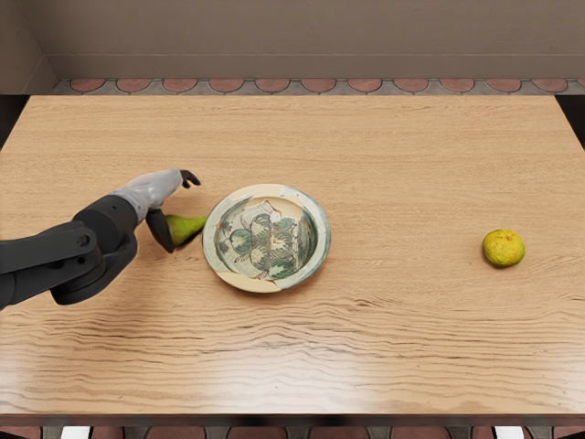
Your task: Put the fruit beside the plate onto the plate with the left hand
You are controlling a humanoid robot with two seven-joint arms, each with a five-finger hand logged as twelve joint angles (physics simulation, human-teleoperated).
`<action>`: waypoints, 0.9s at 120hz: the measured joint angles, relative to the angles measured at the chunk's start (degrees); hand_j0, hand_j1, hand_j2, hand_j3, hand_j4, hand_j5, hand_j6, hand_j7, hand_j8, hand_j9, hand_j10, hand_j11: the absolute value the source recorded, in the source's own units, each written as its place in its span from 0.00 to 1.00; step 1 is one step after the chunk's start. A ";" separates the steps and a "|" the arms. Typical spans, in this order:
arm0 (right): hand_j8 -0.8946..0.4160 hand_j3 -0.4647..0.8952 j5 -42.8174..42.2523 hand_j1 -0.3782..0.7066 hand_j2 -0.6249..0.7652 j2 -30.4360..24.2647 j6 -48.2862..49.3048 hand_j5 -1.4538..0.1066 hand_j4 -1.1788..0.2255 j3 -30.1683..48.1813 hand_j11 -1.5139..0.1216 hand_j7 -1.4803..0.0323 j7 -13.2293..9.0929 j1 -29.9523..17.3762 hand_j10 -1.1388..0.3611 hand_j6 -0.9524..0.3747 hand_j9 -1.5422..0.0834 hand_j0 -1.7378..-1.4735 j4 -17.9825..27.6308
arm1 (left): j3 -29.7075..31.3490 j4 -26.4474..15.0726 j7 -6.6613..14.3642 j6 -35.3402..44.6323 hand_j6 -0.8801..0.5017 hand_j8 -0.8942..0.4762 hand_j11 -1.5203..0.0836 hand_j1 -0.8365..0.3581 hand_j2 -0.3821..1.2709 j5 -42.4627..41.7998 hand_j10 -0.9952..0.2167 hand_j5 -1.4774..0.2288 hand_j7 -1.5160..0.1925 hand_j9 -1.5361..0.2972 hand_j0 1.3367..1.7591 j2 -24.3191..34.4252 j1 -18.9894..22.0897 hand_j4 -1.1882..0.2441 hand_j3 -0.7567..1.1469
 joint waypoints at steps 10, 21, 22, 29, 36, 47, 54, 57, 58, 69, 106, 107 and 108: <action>0.66 0.34 0.00 0.06 0.45 0.00 -0.01 0.91 0.82 0.00 0.90 0.96 0.00 0.00 0.74 0.70 0.93 0.30 0.00 | 0.01 -0.01 -0.01 -0.01 0.43 0.44 0.72 0.73 0.28 0.02 0.58 0.65 0.67 0.63 0.76 0.06 0.08 0.63 0.40; 0.66 0.34 0.00 0.06 0.45 0.00 -0.01 0.91 0.82 0.01 0.90 0.96 0.00 0.00 0.74 0.70 0.93 0.30 0.00 | -0.02 -0.02 -0.01 -0.07 0.41 0.43 0.70 0.70 0.28 0.03 0.57 0.63 0.65 0.62 0.76 0.04 0.26 0.61 0.40; 0.66 0.34 0.00 0.06 0.45 0.00 -0.01 0.91 0.82 0.01 0.90 0.96 0.00 0.00 0.74 0.70 0.93 0.30 0.00 | -0.02 -0.02 -0.01 -0.07 0.41 0.43 0.70 0.70 0.28 0.03 0.57 0.63 0.65 0.62 0.76 0.02 0.26 0.61 0.40; 0.66 0.34 -0.01 0.06 0.45 0.00 -0.01 0.91 0.82 0.00 0.90 0.96 0.00 0.00 0.74 0.70 0.93 0.30 0.00 | -0.02 -0.03 -0.01 -0.09 0.40 0.42 0.69 0.68 0.28 0.03 0.56 0.62 0.65 0.61 0.76 0.09 0.33 0.61 0.40; 0.66 0.34 -0.01 0.06 0.45 0.00 -0.02 0.91 0.82 0.00 0.90 0.96 0.00 0.00 0.74 0.70 0.93 0.30 0.00 | -0.03 -0.07 -0.01 -0.10 0.40 0.41 0.68 0.67 0.28 0.03 0.55 0.61 0.64 0.60 0.76 0.03 0.35 0.60 0.40; 0.66 0.34 -0.01 0.06 0.45 0.00 -0.02 0.91 0.82 0.00 0.90 0.96 0.00 0.00 0.74 0.70 0.93 0.30 0.00 | -0.03 -0.14 0.00 -0.12 0.38 0.40 0.67 0.66 0.30 0.04 0.53 0.60 0.62 0.59 0.76 0.00 0.35 0.59 0.40; 0.66 0.34 -0.01 0.06 0.45 0.00 -0.01 0.91 0.82 0.00 0.90 0.96 0.00 0.00 0.74 0.70 0.93 0.30 0.00 | -0.02 -0.16 0.01 -0.18 0.37 0.39 0.66 0.65 0.31 0.04 0.52 0.59 0.61 0.58 0.76 0.00 0.28 0.58 0.40; 0.66 0.34 -0.01 0.06 0.45 0.00 -0.01 0.91 0.82 0.00 0.90 0.96 0.00 0.00 0.74 0.70 0.93 0.30 0.00 | -0.03 -0.17 0.01 -0.21 0.37 0.38 0.65 0.64 0.31 0.05 0.52 0.59 0.61 0.58 0.76 0.00 0.27 0.57 0.40; 0.66 0.34 -0.01 0.06 0.45 0.00 -0.01 0.91 0.82 0.01 0.90 0.96 0.00 0.00 0.74 0.70 0.93 0.30 0.00 | -0.02 -0.17 0.01 -0.22 0.37 0.38 0.65 0.64 0.31 0.05 0.52 0.59 0.61 0.58 0.76 0.00 0.27 0.57 0.40; 0.66 0.34 0.01 0.06 0.45 0.00 -0.01 0.91 0.82 0.00 0.90 0.96 0.00 0.00 0.74 0.70 0.93 0.30 0.00 | 0.00 -0.19 0.02 -0.29 0.35 0.37 0.64 0.62 0.32 0.06 0.50 0.57 0.59 0.56 0.76 -0.06 0.27 0.56 0.40; 0.66 0.34 -0.01 0.06 0.45 0.00 -0.01 0.91 0.82 0.00 0.90 0.96 0.00 0.00 0.74 0.70 0.93 0.30 0.00 | 0.03 -0.29 0.00 -0.38 0.32 0.33 0.59 0.57 0.33 0.05 0.46 0.53 0.55 0.53 0.76 -0.18 0.35 0.52 0.40; 0.66 0.34 -0.01 0.06 0.45 0.00 -0.01 0.91 0.82 0.00 0.90 0.96 0.00 0.00 0.74 0.70 0.93 0.30 0.00 | 0.03 -0.29 0.00 -0.38 0.32 0.33 0.59 0.57 0.33 0.05 0.46 0.53 0.55 0.53 0.76 -0.18 0.35 0.52 0.40; 0.66 0.34 0.00 0.06 0.45 0.00 -0.02 0.91 0.82 0.00 0.90 0.96 0.00 0.00 0.74 0.70 0.93 0.30 0.00 | 0.04 -0.29 0.00 -0.38 0.32 0.33 0.59 0.57 0.33 0.05 0.46 0.53 0.55 0.53 0.76 -0.18 0.39 0.52 0.40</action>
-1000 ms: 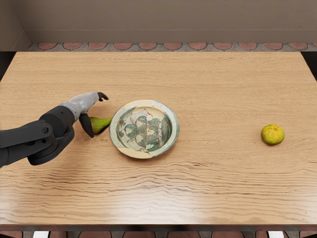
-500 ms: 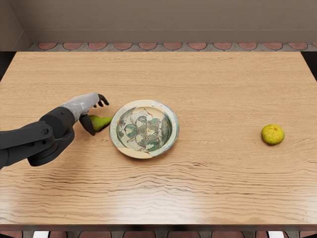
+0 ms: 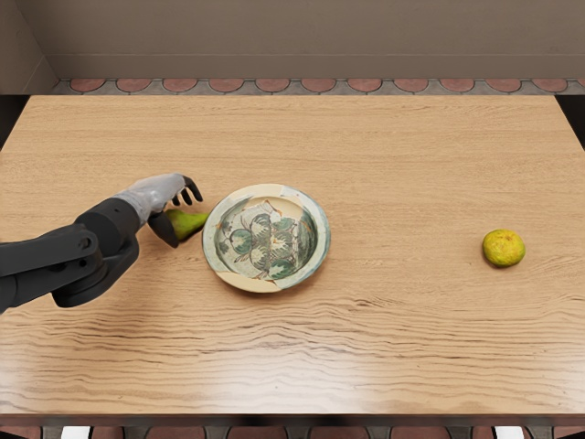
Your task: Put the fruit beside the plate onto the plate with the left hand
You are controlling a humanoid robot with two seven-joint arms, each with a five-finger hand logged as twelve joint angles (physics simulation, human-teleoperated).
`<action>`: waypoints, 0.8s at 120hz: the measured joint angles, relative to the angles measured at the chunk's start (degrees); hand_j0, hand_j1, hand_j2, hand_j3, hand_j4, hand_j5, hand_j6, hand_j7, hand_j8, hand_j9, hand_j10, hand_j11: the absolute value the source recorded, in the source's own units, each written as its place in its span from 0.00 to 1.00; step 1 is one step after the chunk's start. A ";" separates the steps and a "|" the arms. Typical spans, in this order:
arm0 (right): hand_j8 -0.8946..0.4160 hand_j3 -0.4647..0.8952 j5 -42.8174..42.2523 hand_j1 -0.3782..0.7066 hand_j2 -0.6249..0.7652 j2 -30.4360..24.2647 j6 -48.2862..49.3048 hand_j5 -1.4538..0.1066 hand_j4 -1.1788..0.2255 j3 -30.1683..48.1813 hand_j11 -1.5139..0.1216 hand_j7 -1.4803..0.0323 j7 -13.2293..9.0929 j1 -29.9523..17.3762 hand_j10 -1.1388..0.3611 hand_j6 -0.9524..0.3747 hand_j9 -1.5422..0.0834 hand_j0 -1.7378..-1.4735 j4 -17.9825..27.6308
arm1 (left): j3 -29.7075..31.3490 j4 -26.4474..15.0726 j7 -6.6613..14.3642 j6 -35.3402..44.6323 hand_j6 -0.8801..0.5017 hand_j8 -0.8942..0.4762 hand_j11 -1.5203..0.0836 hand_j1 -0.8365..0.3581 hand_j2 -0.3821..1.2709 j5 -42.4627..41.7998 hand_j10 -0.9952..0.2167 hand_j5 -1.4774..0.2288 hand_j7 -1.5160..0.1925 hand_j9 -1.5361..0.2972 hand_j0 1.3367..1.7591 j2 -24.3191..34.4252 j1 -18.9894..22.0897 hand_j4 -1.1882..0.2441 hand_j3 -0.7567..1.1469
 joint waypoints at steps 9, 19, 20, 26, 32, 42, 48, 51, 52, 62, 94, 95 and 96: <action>0.66 0.34 0.00 0.06 0.45 0.00 0.00 0.91 0.82 0.00 0.90 0.96 0.00 0.00 0.74 0.70 0.93 0.30 0.00 | 0.01 -0.02 -0.01 0.01 0.31 0.32 0.58 0.56 0.33 -0.02 0.45 0.52 0.54 0.52 0.76 0.07 0.14 0.51 0.40; 0.66 0.34 0.00 0.06 0.45 0.00 0.00 0.91 0.82 0.00 0.90 0.96 0.00 0.00 0.74 0.70 0.93 0.30 0.00 | -0.03 -0.02 -0.01 0.01 0.30 0.31 0.57 0.55 0.32 -0.02 0.44 0.51 0.54 0.51 0.76 0.09 0.49 0.51 0.40; 0.66 0.34 0.00 0.06 0.45 0.00 0.01 0.91 0.82 0.00 0.90 0.96 0.00 0.00 0.74 0.70 0.93 0.30 0.00 | -0.03 -0.02 -0.01 0.00 0.30 0.31 0.57 0.54 0.32 -0.01 0.44 0.51 0.54 0.51 0.76 0.05 0.49 0.51 0.40; 0.66 0.34 0.00 0.06 0.45 0.00 0.01 0.91 0.82 0.00 0.90 0.96 0.00 0.00 0.74 0.70 0.93 0.30 0.00 | -0.04 -0.01 -0.01 0.00 0.30 0.31 0.57 0.54 0.32 -0.01 0.43 0.51 0.53 0.51 0.76 0.06 0.49 0.50 0.40; 0.66 0.34 0.00 0.06 0.45 0.00 0.01 0.91 0.82 0.00 0.90 0.96 0.00 0.00 0.74 0.70 0.93 0.30 0.00 | -0.04 0.00 -0.01 0.00 0.29 0.31 0.56 0.53 0.32 -0.01 0.43 0.50 0.53 0.50 0.76 0.09 0.49 0.50 0.40; 0.66 0.34 0.00 0.06 0.45 0.00 0.01 0.91 0.82 0.00 0.90 0.96 0.00 0.00 0.74 0.70 0.93 0.30 0.00 | -0.04 0.00 -0.01 0.00 0.29 0.30 0.55 0.52 0.33 -0.01 0.42 0.50 0.52 0.49 0.76 0.09 0.49 0.49 0.40; 0.66 0.34 0.00 0.06 0.45 0.00 0.01 0.91 0.82 0.00 0.90 0.96 0.00 0.00 0.74 0.70 0.93 0.30 0.00 | -0.05 0.00 0.00 0.00 0.28 0.29 0.55 0.52 0.33 -0.01 0.41 0.49 0.51 0.49 0.76 0.03 0.49 0.49 0.40; 0.66 0.34 0.01 0.06 0.45 0.00 0.00 0.91 0.82 0.00 0.90 0.96 0.00 0.00 0.74 0.70 0.93 0.30 0.00 | -0.05 0.01 0.00 0.01 0.28 0.29 0.55 0.52 0.33 -0.01 0.41 0.49 0.51 0.49 0.76 -0.03 0.49 0.48 0.40; 0.66 0.34 0.01 0.06 0.45 0.00 0.00 0.91 0.82 0.00 0.90 0.96 0.00 0.00 0.74 0.70 0.93 0.30 0.00 | -0.05 0.01 0.00 0.01 0.28 0.29 0.55 0.52 0.33 0.00 0.41 0.49 0.51 0.49 0.76 -0.06 0.49 0.48 0.40; 0.66 0.34 0.00 0.06 0.45 0.00 0.00 0.91 0.82 0.00 0.90 0.96 0.00 0.00 0.74 0.70 0.93 0.30 0.00 | -0.05 0.01 0.00 -0.12 0.29 0.28 0.54 0.51 0.35 0.04 0.40 0.48 0.50 0.48 0.76 -0.09 0.49 0.47 0.40; 0.66 0.34 0.01 0.06 0.45 0.00 0.00 0.91 0.82 0.00 0.90 0.96 0.00 0.00 0.74 0.70 0.93 0.30 0.00 | -0.04 0.16 0.00 -0.41 0.30 0.30 0.50 0.51 0.36 0.25 0.36 0.46 0.47 0.44 0.75 -0.17 0.57 0.44 0.40; 0.66 0.34 0.01 0.06 0.45 0.00 0.00 0.91 0.82 0.00 0.90 0.96 0.00 0.00 0.74 0.70 0.93 0.30 0.00 | -0.04 0.17 0.00 -0.41 0.30 0.30 0.49 0.51 0.36 0.25 0.36 0.46 0.47 0.44 0.75 -0.17 0.57 0.44 0.40; 0.66 0.34 0.01 0.06 0.45 0.00 0.00 0.91 0.82 0.00 0.90 0.96 0.00 0.00 0.74 0.70 0.93 0.30 0.00 | -0.03 0.18 -0.01 -0.40 0.30 0.30 0.49 0.50 0.35 0.24 0.36 0.46 0.47 0.44 0.75 -0.17 0.57 0.44 0.40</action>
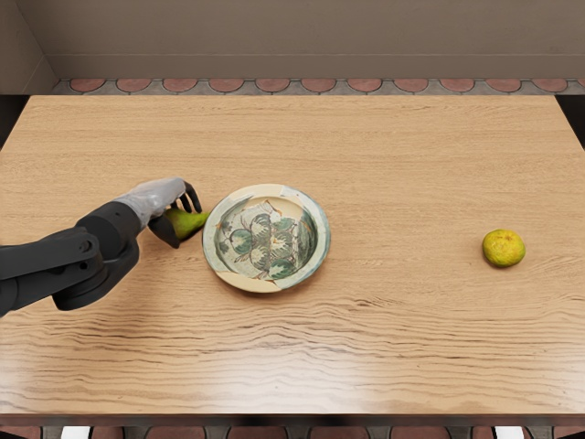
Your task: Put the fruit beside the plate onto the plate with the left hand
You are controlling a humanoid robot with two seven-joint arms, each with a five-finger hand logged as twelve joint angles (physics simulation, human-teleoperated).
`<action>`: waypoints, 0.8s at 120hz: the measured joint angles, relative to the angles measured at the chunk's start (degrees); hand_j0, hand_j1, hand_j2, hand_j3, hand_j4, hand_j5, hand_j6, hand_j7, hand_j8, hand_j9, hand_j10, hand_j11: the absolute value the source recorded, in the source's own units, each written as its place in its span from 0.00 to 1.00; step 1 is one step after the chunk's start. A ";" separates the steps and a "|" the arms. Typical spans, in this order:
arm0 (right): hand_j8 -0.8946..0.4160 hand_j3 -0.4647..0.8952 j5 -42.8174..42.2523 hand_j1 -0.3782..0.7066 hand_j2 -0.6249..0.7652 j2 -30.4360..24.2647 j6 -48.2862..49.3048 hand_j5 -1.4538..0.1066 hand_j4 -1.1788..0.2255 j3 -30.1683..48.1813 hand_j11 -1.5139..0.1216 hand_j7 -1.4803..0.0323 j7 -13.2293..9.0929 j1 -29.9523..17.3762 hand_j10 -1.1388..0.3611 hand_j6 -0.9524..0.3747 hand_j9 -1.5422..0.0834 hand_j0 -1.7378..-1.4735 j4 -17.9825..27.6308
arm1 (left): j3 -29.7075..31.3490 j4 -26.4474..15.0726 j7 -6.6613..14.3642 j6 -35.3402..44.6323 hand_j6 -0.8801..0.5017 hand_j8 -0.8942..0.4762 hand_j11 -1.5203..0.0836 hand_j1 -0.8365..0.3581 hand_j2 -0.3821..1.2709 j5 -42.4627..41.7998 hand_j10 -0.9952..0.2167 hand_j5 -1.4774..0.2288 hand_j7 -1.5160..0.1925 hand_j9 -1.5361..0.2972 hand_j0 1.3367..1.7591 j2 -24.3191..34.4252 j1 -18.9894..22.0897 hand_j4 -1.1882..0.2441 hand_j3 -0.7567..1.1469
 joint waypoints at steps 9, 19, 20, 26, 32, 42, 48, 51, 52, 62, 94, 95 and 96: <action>0.66 0.34 0.00 0.06 0.45 0.00 0.00 0.91 0.82 0.00 0.90 0.96 0.00 0.00 0.74 0.70 0.93 0.30 0.00 | -0.04 0.06 0.00 0.07 0.29 0.30 0.49 0.53 0.34 0.27 0.36 0.46 0.46 0.43 0.75 -0.08 0.17 0.44 0.40; 0.66 0.34 0.00 0.06 0.45 0.00 0.00 0.91 0.82 0.01 0.90 0.96 0.00 0.00 0.74 0.70 0.93 0.30 0.00 | -0.03 0.09 -0.02 0.05 0.31 0.30 0.48 0.53 0.32 0.22 0.35 0.46 0.46 0.43 0.75 -0.09 0.23 0.44 0.40; 0.66 0.34 0.00 0.06 0.45 0.00 0.00 0.91 0.82 0.01 0.90 0.96 0.00 0.00 0.74 0.70 0.93 0.30 0.00 | -0.03 0.09 -0.02 0.03 0.31 0.30 0.48 0.54 0.31 0.22 0.35 0.46 0.45 0.42 0.75 -0.09 0.24 0.45 0.40; 0.66 0.34 0.00 0.06 0.45 0.00 0.00 0.91 0.82 0.01 0.90 0.96 0.00 0.00 0.74 0.70 0.93 0.30 0.00 | -0.04 0.08 -0.02 -0.06 0.31 0.30 0.47 0.54 0.33 0.27 0.35 0.45 0.45 0.42 0.75 -0.09 0.26 0.45 0.40; 0.66 0.34 0.00 0.06 0.45 0.00 0.00 0.91 0.82 0.00 0.90 0.96 0.00 0.00 0.74 0.70 0.93 0.30 0.00 | -0.04 0.09 -0.01 -0.14 0.30 0.29 0.46 0.54 0.33 0.27 0.34 0.45 0.45 0.41 0.75 -0.09 0.26 0.44 0.40; 0.66 0.34 0.00 0.06 0.45 0.00 0.01 0.91 0.82 0.00 0.90 0.96 0.00 0.00 0.74 0.70 0.93 0.30 0.00 | -0.04 0.09 0.01 -0.19 0.30 0.30 0.46 0.53 0.34 0.25 0.34 0.44 0.44 0.41 0.75 -0.10 0.26 0.44 0.40; 0.66 0.34 0.00 0.06 0.45 0.00 0.00 0.91 0.82 0.00 0.90 0.96 0.00 0.00 0.74 0.70 0.93 0.30 0.00 | -0.03 0.08 0.02 -0.22 0.31 0.31 0.45 0.53 0.34 0.24 0.33 0.44 0.44 0.40 0.75 -0.10 0.26 0.45 0.40; 0.66 0.34 0.00 0.06 0.45 0.00 0.00 0.91 0.82 0.00 0.90 0.96 0.00 0.00 0.74 0.70 0.93 0.30 0.00 | -0.04 0.08 0.02 -0.26 0.32 0.32 0.45 0.53 0.34 0.22 0.33 0.43 0.43 0.40 0.75 -0.07 0.26 0.45 0.40; 0.66 0.34 0.00 0.06 0.45 0.00 0.00 0.91 0.82 0.00 0.90 0.96 0.00 0.00 0.74 0.70 0.93 0.30 0.00 | -0.03 0.07 0.02 -0.27 0.32 0.32 0.45 0.52 0.34 0.21 0.33 0.43 0.43 0.40 0.74 -0.08 0.26 0.45 0.40; 0.66 0.34 0.00 0.06 0.45 0.00 0.01 0.91 0.82 0.00 0.90 0.96 0.00 0.00 0.74 0.70 0.93 0.30 0.00 | -0.03 0.09 0.06 -0.33 0.33 0.32 0.44 0.52 0.34 0.16 0.32 0.42 0.42 0.39 0.74 -0.09 0.26 0.47 0.40; 0.66 0.34 0.00 0.06 0.45 0.00 0.02 0.91 0.82 0.00 0.90 0.96 0.00 0.00 0.74 0.70 0.93 0.30 0.00 | -0.02 0.15 0.15 -0.42 0.36 0.34 0.41 0.50 0.38 0.07 0.34 0.39 0.39 0.36 0.73 -0.22 0.29 0.50 0.40; 0.66 0.34 0.00 0.06 0.45 0.00 0.01 0.91 0.82 0.00 0.90 0.96 0.00 0.00 0.74 0.70 0.93 0.30 0.00 | -0.02 0.15 0.14 -0.42 0.36 0.35 0.41 0.50 0.38 0.04 0.34 0.39 0.39 0.36 0.73 -0.21 0.27 0.50 0.40; 0.66 0.34 0.00 0.06 0.45 0.00 0.01 0.91 0.82 0.00 0.90 0.96 0.00 0.00 0.74 0.70 0.93 0.30 0.00 | -0.02 0.14 0.13 -0.41 0.36 0.35 0.41 0.50 0.38 0.00 0.34 0.38 0.39 0.36 0.73 -0.19 0.27 0.50 0.40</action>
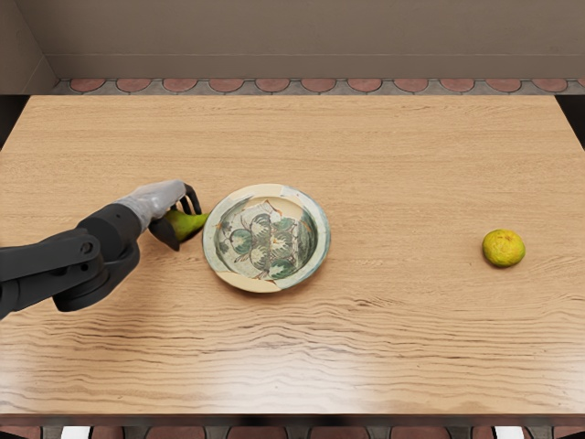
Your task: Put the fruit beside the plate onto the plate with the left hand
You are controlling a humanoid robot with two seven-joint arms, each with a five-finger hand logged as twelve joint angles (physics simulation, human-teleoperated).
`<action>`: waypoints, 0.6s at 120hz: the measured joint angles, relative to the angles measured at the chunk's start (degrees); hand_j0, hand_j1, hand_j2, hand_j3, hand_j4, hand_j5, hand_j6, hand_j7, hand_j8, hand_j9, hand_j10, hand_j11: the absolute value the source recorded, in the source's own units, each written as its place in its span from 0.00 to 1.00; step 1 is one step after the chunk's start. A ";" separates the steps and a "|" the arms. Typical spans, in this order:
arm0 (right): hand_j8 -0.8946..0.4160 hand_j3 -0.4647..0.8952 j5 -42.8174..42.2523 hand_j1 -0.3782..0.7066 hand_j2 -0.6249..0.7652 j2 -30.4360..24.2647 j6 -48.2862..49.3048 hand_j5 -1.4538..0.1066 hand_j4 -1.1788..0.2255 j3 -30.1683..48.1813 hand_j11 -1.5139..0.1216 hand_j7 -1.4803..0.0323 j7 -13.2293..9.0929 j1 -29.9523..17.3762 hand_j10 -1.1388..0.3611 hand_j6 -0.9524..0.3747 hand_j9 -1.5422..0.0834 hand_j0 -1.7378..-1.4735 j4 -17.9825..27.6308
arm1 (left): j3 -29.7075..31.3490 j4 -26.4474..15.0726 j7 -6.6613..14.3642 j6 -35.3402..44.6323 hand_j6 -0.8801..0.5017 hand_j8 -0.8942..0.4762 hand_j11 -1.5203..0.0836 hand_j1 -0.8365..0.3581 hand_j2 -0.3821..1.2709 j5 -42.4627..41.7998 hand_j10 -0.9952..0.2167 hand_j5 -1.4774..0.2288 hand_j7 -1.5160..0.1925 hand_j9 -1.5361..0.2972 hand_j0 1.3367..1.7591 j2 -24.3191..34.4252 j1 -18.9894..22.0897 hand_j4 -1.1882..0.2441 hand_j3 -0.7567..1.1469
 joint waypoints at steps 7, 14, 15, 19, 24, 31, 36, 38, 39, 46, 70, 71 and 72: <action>0.66 0.34 0.00 0.06 0.45 0.00 0.00 0.91 0.82 0.00 0.90 0.96 0.00 0.00 0.74 0.70 0.93 0.30 0.00 | 0.00 -0.01 -0.04 0.03 0.36 0.35 0.40 0.48 0.39 -0.03 0.35 0.38 0.39 0.36 0.73 0.01 0.08 0.50 0.40; 0.66 0.34 0.00 0.06 0.45 0.00 -0.01 0.91 0.82 0.00 0.90 0.96 0.00 0.00 0.74 0.70 0.93 0.30 0.00 | 0.00 -0.03 -0.05 0.01 0.36 0.36 0.39 0.48 0.39 -0.07 0.36 0.38 0.39 0.35 0.73 0.01 0.08 0.51 0.40; 0.66 0.34 0.00 0.06 0.45 0.00 -0.01 0.91 0.82 0.00 0.90 0.96 0.00 0.00 0.74 0.70 0.93 0.30 0.00 | 0.00 -0.03 -0.05 0.01 0.36 0.36 0.39 0.48 0.39 -0.07 0.36 0.38 0.39 0.35 0.73 0.01 0.08 0.51 0.40; 0.66 0.34 0.00 0.06 0.45 0.00 0.00 0.91 0.82 0.00 0.90 0.96 0.00 0.00 0.74 0.70 0.93 0.30 0.00 | 0.00 -0.03 -0.04 0.00 0.37 0.36 0.39 0.48 0.39 -0.09 0.36 0.38 0.39 0.35 0.73 0.01 0.08 0.51 0.40; 0.66 0.34 0.00 0.06 0.45 0.00 -0.01 0.91 0.82 0.01 0.90 0.96 0.00 0.00 0.74 0.70 0.93 0.30 0.00 | 0.00 -0.03 -0.04 -0.01 0.37 0.36 0.39 0.48 0.39 -0.10 0.37 0.38 0.38 0.35 0.73 0.01 0.08 0.51 0.40; 0.66 0.34 0.00 0.06 0.45 0.00 -0.01 0.91 0.82 0.01 0.90 0.96 0.00 0.00 0.74 0.70 0.93 0.30 0.00 | -0.02 -0.04 -0.03 -0.03 0.37 0.37 0.38 0.47 0.40 -0.13 0.37 0.37 0.38 0.34 0.73 0.01 0.08 0.51 0.40; 0.66 0.34 0.00 0.06 0.45 0.00 -0.01 0.91 0.82 0.00 0.90 0.96 0.00 0.00 0.74 0.70 0.93 0.30 0.00 | -0.04 -0.05 -0.03 -0.09 0.38 0.38 0.38 0.47 0.39 -0.16 0.37 0.37 0.38 0.34 0.73 0.11 0.08 0.52 0.40; 0.66 0.34 0.01 0.06 0.45 0.00 -0.01 0.91 0.82 0.00 0.90 0.96 0.00 0.00 0.74 0.70 0.93 0.30 0.00 | -0.06 -0.07 -0.04 -0.14 0.39 0.39 0.38 0.46 0.42 -0.18 0.38 0.37 0.37 0.34 0.73 0.20 0.08 0.52 0.40; 0.66 0.34 0.01 0.06 0.45 0.00 -0.01 0.91 0.82 0.00 0.90 0.96 0.00 0.00 0.74 0.70 0.93 0.30 0.00 | -0.06 -0.07 -0.04 -0.16 0.39 0.39 0.38 0.44 0.44 -0.21 0.38 0.36 0.37 0.34 0.73 0.23 0.08 0.53 0.40; 0.66 0.34 0.00 0.06 0.45 0.00 -0.01 0.91 0.82 0.00 0.90 0.96 0.00 0.00 0.74 0.70 0.93 0.30 0.00 | -0.10 -0.09 -0.03 -0.35 0.43 0.42 0.38 0.38 0.52 -0.31 0.42 0.35 0.36 0.34 0.72 0.44 0.08 0.57 0.40; 0.66 0.34 0.00 0.06 0.45 0.00 0.01 0.91 0.82 0.01 0.90 0.96 0.00 0.00 0.74 0.70 0.93 0.30 0.00 | -0.52 -0.08 -0.10 -0.68 0.41 0.41 0.39 0.41 0.45 -0.83 0.39 0.34 0.36 0.34 0.74 0.80 0.09 0.55 0.40; 0.66 0.34 0.00 0.06 0.45 0.00 0.01 0.91 0.82 0.01 0.90 0.96 0.00 0.00 0.74 0.70 0.93 0.30 0.00 | -0.54 -0.07 -0.10 -0.69 0.41 0.41 0.39 0.41 0.45 -0.84 0.39 0.34 0.36 0.34 0.74 0.80 0.09 0.55 0.40; 0.66 0.34 0.00 0.06 0.45 0.00 0.01 0.91 0.82 0.01 0.90 0.96 0.00 0.00 0.74 0.70 0.93 0.30 0.00 | -0.55 -0.08 -0.10 -0.71 0.40 0.41 0.39 0.41 0.45 -0.86 0.38 0.34 0.36 0.34 0.74 0.84 0.08 0.55 0.40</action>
